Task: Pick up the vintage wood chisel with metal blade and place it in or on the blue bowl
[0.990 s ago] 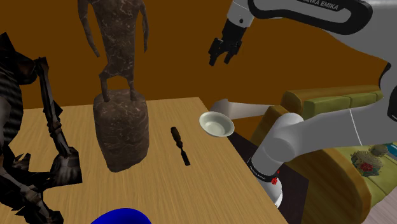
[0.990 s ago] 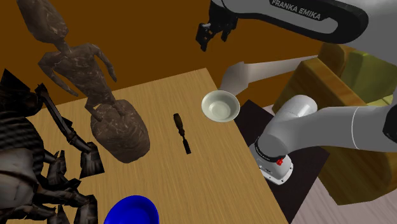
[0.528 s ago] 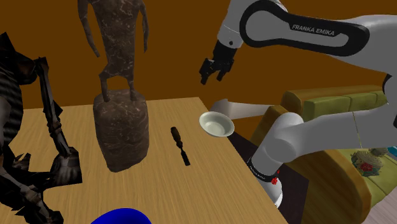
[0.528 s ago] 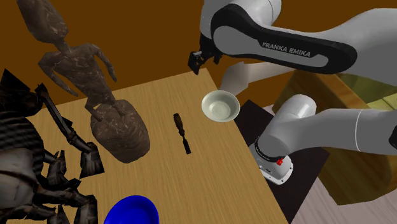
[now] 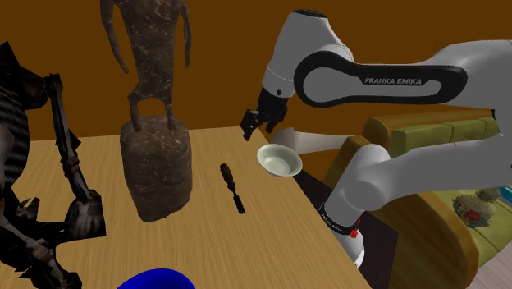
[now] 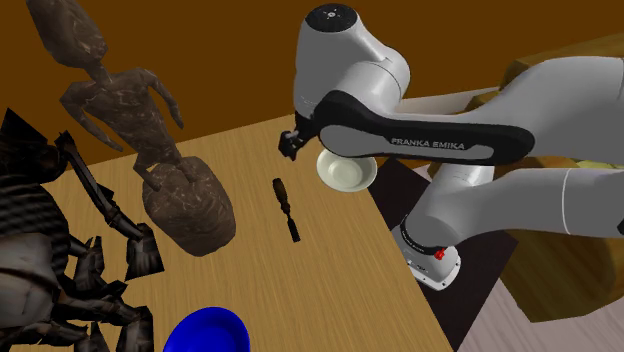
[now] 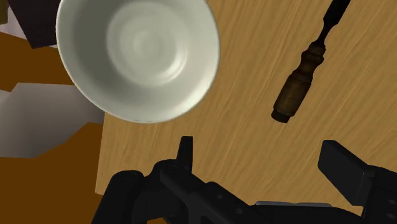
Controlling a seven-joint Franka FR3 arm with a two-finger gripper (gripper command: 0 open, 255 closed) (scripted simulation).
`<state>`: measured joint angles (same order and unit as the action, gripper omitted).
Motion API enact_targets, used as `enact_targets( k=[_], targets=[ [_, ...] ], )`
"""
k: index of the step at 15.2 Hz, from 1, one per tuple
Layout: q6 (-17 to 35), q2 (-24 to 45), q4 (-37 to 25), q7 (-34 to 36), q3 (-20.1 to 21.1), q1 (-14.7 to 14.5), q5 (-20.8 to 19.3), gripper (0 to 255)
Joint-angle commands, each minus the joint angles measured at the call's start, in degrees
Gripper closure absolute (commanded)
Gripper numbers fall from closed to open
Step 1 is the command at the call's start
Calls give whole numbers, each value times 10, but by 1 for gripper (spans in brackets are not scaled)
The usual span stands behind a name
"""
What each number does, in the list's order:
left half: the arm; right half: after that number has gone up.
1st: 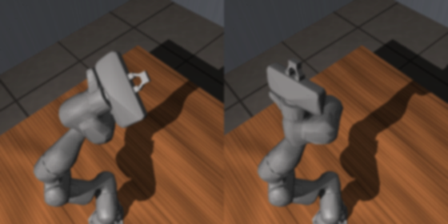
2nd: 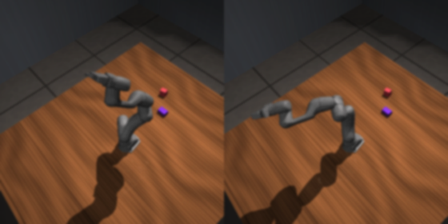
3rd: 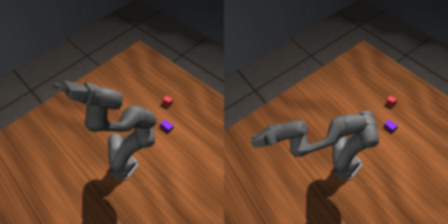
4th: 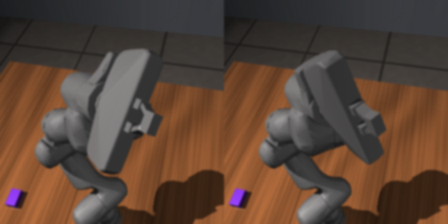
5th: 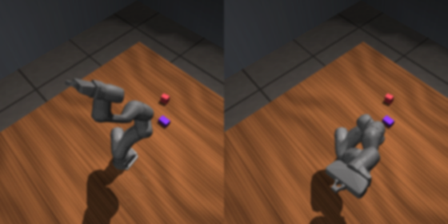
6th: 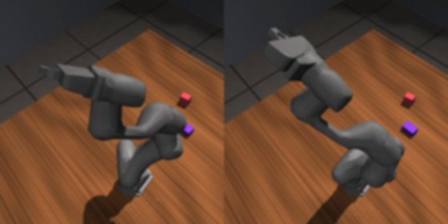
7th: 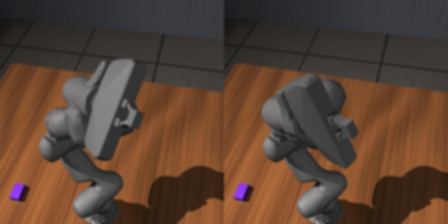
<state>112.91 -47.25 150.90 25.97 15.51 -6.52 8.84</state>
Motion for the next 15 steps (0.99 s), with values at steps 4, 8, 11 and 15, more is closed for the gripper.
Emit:
enact_targets(
  k=[4, 8, 11, 15],
  targets=[
    [74, 33, 41, 59, 65, -25, 39, 0],
    [136, 78, 57, 109, 121, -41, 66, 0],
    [177, 114, 61, 142, 159, -46, 78, 0],
    [219, 142, 75, 144, 171, -40, 79, 0]
  ],
)
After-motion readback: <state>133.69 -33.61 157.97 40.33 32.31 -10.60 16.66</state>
